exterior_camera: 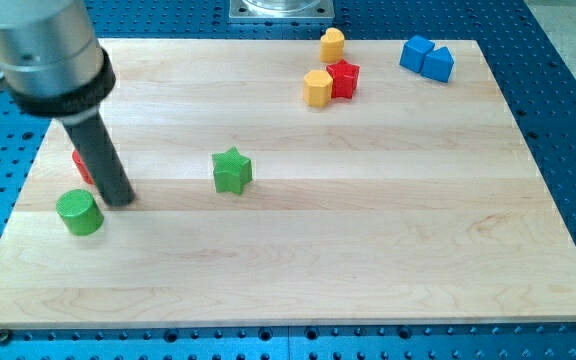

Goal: Place the circles in a diagonal line

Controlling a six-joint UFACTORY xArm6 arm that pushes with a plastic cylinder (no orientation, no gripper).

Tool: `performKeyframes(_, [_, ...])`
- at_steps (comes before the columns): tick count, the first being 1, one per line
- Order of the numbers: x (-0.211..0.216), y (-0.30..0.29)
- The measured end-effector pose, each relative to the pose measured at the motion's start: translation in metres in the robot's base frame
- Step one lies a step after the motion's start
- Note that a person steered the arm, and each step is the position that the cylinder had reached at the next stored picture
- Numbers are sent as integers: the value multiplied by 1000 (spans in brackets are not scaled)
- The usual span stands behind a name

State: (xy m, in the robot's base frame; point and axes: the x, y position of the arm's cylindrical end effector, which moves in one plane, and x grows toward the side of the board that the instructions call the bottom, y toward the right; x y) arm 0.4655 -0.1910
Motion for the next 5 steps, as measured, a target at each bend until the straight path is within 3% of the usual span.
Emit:
performKeyframes(1, [-60, -20])
performKeyframes(4, [-1, -26])
performKeyframes(5, [0, -91])
